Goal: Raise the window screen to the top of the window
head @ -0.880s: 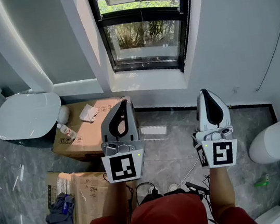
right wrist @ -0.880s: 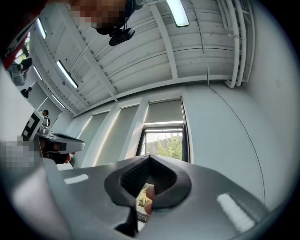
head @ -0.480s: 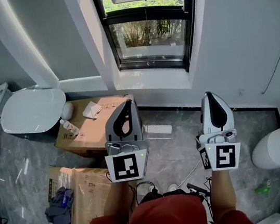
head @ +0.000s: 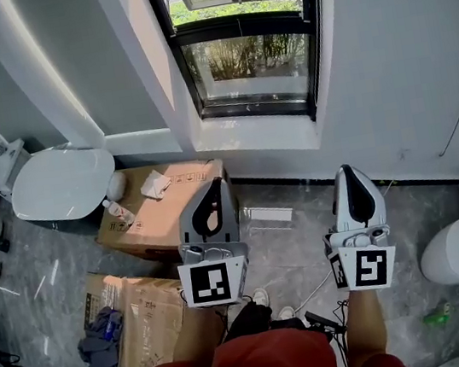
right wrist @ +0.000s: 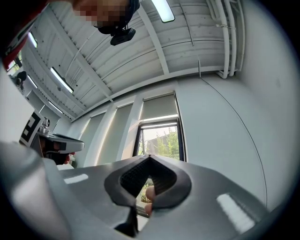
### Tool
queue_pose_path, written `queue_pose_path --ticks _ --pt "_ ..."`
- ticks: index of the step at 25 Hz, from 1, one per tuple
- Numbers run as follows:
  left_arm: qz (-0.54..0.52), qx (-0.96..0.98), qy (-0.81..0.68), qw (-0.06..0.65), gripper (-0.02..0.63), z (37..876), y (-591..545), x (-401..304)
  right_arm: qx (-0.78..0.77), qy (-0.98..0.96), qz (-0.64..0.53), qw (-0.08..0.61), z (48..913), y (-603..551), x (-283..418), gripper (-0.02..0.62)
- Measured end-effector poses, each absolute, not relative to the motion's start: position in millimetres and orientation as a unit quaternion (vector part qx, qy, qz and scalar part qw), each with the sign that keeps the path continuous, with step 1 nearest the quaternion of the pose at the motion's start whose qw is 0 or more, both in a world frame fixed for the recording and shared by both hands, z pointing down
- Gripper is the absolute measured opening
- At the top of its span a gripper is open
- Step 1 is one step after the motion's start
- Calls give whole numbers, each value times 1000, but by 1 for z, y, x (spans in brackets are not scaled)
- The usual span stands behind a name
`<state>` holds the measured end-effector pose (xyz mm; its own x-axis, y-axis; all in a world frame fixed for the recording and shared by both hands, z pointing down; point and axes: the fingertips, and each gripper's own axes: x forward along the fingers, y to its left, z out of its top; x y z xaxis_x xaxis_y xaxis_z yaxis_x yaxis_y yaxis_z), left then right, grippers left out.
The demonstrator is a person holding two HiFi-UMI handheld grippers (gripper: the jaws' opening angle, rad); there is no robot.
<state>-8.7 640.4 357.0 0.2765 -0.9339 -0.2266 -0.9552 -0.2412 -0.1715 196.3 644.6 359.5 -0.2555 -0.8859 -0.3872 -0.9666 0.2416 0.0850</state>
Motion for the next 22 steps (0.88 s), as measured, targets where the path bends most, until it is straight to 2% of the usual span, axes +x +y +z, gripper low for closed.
queue_pose_path --ticks 13,22 --pt "60 -789 594 143 5 359 566 -14 -605 767 181 114 354 575 196 9" --pt "65 -790 595 131 5 363 479 -47 -609 766 177 104 353 488 165 9"
